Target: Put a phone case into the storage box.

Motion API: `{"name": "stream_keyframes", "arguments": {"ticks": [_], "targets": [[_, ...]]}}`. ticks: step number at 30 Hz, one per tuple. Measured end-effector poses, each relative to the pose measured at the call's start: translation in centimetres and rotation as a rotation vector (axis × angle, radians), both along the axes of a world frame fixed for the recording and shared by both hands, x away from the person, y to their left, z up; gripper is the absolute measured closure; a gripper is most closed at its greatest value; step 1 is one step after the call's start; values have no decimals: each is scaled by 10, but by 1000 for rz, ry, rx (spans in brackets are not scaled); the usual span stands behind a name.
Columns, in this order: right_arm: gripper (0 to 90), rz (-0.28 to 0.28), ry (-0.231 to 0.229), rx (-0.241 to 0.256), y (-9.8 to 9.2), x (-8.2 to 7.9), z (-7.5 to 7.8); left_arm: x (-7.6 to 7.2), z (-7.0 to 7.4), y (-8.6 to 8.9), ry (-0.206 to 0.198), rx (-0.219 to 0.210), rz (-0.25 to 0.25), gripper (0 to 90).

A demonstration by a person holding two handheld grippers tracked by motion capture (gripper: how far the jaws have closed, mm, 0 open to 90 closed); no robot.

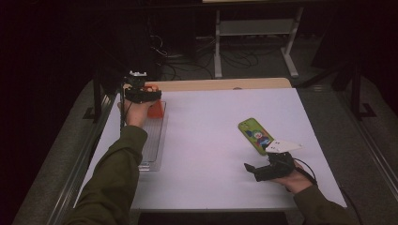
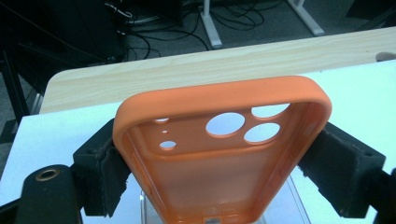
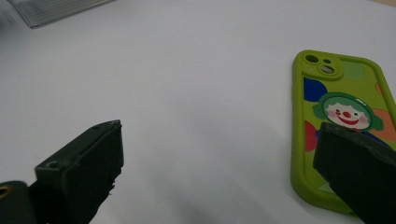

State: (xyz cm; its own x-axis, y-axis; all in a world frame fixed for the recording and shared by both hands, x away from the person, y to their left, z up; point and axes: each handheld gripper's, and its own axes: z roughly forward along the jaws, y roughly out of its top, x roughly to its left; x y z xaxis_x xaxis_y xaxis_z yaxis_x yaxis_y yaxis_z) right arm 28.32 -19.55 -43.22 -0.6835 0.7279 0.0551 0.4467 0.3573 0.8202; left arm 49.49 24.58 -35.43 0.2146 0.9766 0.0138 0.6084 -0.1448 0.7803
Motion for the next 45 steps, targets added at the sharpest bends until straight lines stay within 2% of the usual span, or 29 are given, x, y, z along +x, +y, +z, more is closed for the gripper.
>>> {"name": "stream_keyframes", "arguments": {"ticks": [1,12,17,19,21,23,32,34,39,43,45], "targets": [[11,0,0,0,0,0,0,1,-1,1,8,5,-1,155],[12,2,-1,-1,0,0,0,8,-7,0,-23,-21,17,147],[12,2,7,-3,0,0,0,11,-9,0,-29,-25,10,142],[12,3,6,-1,0,0,0,11,-10,1,-23,-39,11,129],[11,1,4,0,0,0,0,11,-9,2,-28,-31,17,82],[12,-3,-1,0,0,1,1,10,-8,3,-26,-50,20,47],[11,-13,-6,-3,1,2,3,-2,6,12,1,-29,-69,2],[11,-16,-3,2,0,1,3,-5,9,13,2,-48,-85,2],[11,-14,-14,4,-2,1,3,-17,19,13,5,-44,-136,2],[11,-15,-5,12,0,0,5,-24,25,14,5,-63,-172,2],[11,-10,-16,11,-1,2,5,-28,27,14,9,-75,-201,2]]}}
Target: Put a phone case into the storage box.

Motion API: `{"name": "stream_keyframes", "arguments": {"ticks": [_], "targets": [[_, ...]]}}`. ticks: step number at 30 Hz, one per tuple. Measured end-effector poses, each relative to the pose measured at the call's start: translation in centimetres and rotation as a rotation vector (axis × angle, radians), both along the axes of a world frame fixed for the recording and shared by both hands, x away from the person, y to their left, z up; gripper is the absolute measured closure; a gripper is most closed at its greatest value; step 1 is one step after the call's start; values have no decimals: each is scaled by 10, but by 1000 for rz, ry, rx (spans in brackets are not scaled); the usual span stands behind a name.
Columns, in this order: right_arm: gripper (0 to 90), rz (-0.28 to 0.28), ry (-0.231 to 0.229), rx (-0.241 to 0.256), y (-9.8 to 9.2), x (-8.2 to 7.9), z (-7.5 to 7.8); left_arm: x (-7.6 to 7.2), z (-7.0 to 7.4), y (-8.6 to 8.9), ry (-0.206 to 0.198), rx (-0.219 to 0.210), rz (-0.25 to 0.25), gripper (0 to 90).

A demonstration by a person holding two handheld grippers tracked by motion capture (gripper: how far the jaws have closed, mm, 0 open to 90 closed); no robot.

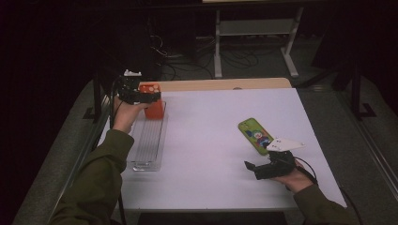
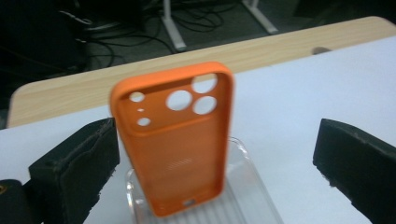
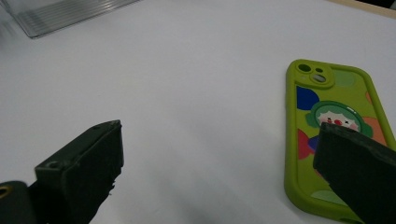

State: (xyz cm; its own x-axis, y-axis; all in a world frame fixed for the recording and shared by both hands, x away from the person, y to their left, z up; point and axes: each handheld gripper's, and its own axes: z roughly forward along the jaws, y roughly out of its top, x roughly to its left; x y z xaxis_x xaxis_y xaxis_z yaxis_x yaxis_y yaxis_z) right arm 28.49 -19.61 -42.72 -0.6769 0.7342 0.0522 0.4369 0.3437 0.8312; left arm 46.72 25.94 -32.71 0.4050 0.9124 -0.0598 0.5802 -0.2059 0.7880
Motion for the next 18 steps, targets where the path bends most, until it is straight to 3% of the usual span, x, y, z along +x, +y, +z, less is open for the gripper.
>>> {"name": "stream_keyframes", "arguments": {"ticks": [10,13,18], "targets": [[11,-5,15,4,0,-1,0,-20,2,-8,8,-22,-133,2],[11,1,0,-1,-1,-1,0,-27,2,-14,0,-43,-163,2],[11,4,5,1,-1,-1,0,-38,3,-28,6,-40,-258,2]]}}
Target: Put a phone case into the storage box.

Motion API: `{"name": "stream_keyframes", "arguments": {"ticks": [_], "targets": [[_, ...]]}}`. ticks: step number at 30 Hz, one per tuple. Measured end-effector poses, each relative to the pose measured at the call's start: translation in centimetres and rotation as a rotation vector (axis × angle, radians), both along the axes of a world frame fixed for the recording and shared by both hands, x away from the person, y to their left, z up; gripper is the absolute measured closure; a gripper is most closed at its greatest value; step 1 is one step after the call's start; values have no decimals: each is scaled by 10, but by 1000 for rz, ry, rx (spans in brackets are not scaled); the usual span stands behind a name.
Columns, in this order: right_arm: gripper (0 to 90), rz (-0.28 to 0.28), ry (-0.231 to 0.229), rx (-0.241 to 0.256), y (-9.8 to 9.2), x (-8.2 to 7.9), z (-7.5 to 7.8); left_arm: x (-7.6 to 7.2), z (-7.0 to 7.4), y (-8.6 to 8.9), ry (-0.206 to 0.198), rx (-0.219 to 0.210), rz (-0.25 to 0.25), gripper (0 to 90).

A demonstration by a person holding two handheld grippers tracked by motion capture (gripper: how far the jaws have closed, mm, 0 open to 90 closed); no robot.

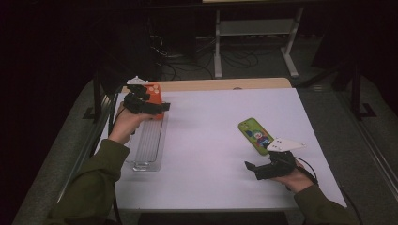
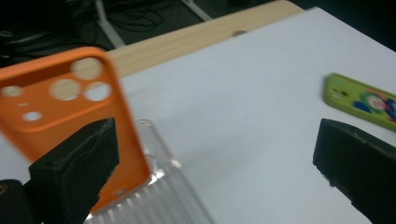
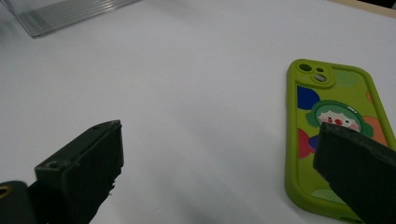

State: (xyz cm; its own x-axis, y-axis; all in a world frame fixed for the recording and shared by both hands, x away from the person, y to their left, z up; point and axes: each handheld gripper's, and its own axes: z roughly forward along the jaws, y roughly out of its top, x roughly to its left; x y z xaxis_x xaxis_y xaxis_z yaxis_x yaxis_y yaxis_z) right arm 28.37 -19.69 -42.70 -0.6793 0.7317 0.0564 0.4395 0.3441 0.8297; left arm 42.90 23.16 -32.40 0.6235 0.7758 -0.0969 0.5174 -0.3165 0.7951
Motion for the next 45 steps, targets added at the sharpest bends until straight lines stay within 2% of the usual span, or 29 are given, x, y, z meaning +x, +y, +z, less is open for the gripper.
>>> {"name": "stream_keyframes", "arguments": {"ticks": [1,7,11,13,15,22,24,25,26,27,32,41,45], "targets": [[11,-1,10,-1,0,0,0,-3,0,-3,1,-2,-15,2],[11,2,2,-6,-1,-1,1,-16,-1,-21,-13,-9,-83,2],[11,1,5,-9,-1,-1,1,-25,-7,-34,-12,-27,-117,2],[11,-4,20,-7,-1,-1,1,-29,-9,-39,-13,-16,-145,2],[12,2,9,-12,-1,0,1,-34,-13,-47,-16,-19,-161,2],[12,-6,16,-21,-1,1,2,-48,-25,-64,14,-39,-219,3],[12,-11,22,-22,-2,1,3,-53,-28,-68,23,-46,-240,3],[12,-11,16,-25,-2,2,3,-55,-30,-69,21,-33,-257,3],[11,-11,12,-27,-3,2,3,-58,-32,-71,20,-43,-261,3],[12,-17,25,-23,-2,2,3,-60,-33,-72,14,-40,-274,3],[12,-22,26,-29,-3,3,4,-71,-40,-78,11,-67,-293,3],[11,-52,43,-24,-3,5,8,-86,-55,-88,4,-75,-353,3],[11,-56,51,-23,-1,5,11,-92,-63,-92,23,-80,-376,3]]}}
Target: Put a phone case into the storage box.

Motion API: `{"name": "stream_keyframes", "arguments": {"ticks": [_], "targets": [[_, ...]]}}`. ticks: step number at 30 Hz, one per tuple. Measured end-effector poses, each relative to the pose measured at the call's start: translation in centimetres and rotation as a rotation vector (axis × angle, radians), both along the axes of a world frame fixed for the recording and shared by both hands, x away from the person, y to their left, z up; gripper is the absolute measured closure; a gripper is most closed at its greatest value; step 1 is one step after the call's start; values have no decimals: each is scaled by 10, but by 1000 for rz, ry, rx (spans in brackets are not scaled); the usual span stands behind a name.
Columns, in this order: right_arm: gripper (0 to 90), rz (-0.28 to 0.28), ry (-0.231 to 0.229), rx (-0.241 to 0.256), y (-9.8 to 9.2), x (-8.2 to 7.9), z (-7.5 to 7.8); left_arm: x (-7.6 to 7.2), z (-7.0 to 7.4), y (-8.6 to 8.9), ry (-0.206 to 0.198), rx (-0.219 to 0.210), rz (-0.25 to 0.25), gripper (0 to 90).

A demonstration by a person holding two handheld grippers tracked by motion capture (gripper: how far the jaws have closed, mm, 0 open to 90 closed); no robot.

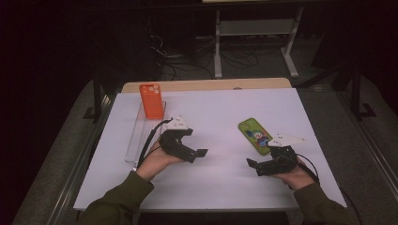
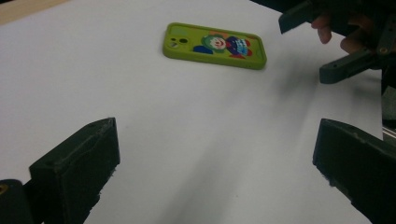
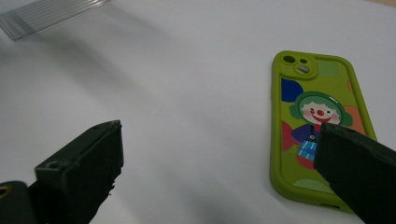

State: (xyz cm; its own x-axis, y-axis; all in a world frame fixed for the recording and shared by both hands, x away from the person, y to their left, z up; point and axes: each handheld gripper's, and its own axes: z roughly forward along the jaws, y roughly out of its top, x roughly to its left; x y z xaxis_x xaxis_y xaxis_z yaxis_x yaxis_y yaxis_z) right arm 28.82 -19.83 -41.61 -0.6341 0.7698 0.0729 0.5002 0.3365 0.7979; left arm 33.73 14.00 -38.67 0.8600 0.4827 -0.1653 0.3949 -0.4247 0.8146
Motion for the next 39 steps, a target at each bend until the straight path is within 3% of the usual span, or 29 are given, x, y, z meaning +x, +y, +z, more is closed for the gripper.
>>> {"name": "stream_keyframes", "arguments": {"ticks": [10,20,27,39], "targets": [[11,-3,20,-25,5,3,7,-3,-13,-2,12,5,-10,3],[12,-18,60,-77,2,20,16,-2,-17,-1,18,7,0,3],[12,-37,104,-116,1,46,17,-1,-18,0,18,17,-7,3],[12,-98,194,-222,0,91,-4,0,-19,0,21,12,3,3]]}}
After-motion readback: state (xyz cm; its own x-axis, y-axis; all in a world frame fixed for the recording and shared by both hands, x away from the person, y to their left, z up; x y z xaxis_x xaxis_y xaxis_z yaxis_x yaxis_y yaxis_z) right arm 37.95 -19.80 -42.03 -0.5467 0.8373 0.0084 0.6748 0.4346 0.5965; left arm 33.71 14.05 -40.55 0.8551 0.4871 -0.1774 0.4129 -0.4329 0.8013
